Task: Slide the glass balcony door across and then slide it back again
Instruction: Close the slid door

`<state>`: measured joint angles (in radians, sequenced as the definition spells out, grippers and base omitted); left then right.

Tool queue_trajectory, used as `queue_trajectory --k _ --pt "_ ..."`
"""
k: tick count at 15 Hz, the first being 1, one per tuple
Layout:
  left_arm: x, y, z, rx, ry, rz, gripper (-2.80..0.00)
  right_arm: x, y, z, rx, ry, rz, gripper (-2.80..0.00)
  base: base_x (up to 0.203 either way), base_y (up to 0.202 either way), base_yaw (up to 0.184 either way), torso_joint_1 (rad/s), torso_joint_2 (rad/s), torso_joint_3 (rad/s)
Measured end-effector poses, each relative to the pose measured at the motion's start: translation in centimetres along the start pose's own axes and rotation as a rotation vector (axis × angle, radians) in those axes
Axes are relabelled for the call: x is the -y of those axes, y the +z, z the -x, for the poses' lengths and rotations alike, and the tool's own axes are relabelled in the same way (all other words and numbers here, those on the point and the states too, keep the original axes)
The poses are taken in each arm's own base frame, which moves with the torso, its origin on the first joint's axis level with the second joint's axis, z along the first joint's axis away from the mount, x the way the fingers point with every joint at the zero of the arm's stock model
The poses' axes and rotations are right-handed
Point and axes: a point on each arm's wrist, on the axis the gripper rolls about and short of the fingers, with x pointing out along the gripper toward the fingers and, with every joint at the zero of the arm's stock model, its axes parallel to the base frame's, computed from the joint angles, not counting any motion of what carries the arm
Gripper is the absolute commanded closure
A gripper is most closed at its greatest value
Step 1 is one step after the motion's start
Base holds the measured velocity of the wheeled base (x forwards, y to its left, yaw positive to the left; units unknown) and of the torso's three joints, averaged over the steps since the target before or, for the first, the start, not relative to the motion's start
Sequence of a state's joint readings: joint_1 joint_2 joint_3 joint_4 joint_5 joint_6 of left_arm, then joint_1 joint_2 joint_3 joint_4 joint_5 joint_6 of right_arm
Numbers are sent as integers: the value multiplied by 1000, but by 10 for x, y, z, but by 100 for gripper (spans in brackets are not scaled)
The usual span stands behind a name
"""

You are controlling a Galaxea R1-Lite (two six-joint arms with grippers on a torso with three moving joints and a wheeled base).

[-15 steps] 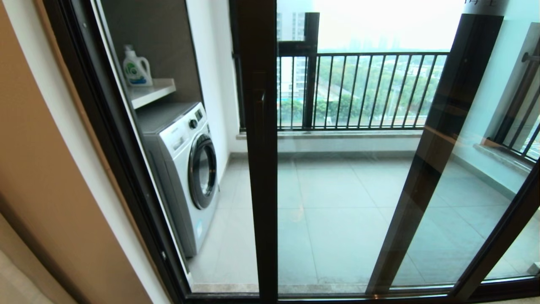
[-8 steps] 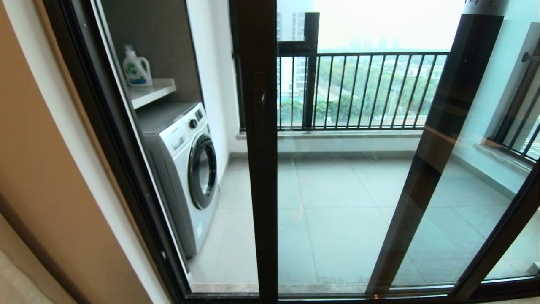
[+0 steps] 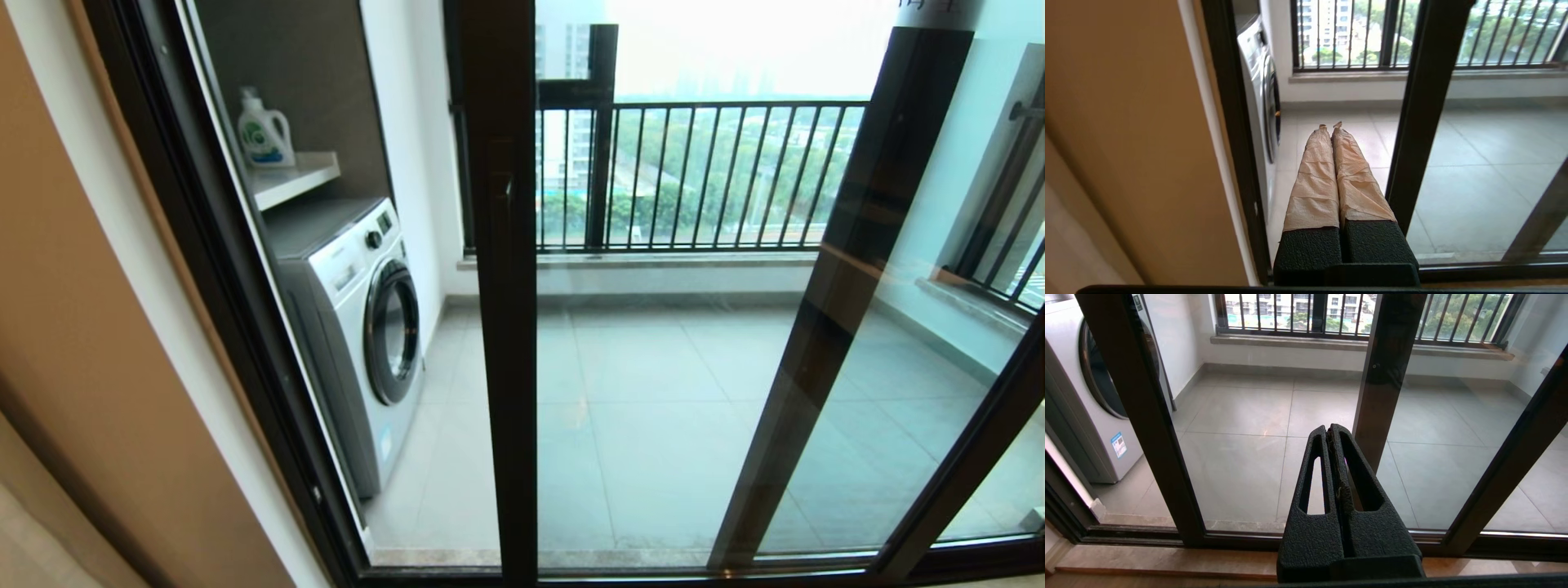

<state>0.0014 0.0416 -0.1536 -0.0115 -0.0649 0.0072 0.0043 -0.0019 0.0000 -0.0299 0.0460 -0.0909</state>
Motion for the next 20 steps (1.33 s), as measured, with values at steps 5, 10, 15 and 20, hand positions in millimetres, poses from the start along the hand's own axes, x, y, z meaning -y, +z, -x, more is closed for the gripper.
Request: queue_trajectory --k 5,10,15,20 --pt "-1 85 -44 16 -109 -9 0 0 0 0 0 0 0 0 0 0 0 0 0 0" --pt "-6 134 -160 20 -174 -8 0 0 0 0 0 0 0 0 0 0 0 0 0 0" --pt "1 162 -276 131 -231 -3 0 0 0 0 0 0 0 0 0 0 0 0 0 0" --pt "47 142 -330 67 -346 37 0 0 0 0 0 0 0 0 0 0 0 0 0 0"
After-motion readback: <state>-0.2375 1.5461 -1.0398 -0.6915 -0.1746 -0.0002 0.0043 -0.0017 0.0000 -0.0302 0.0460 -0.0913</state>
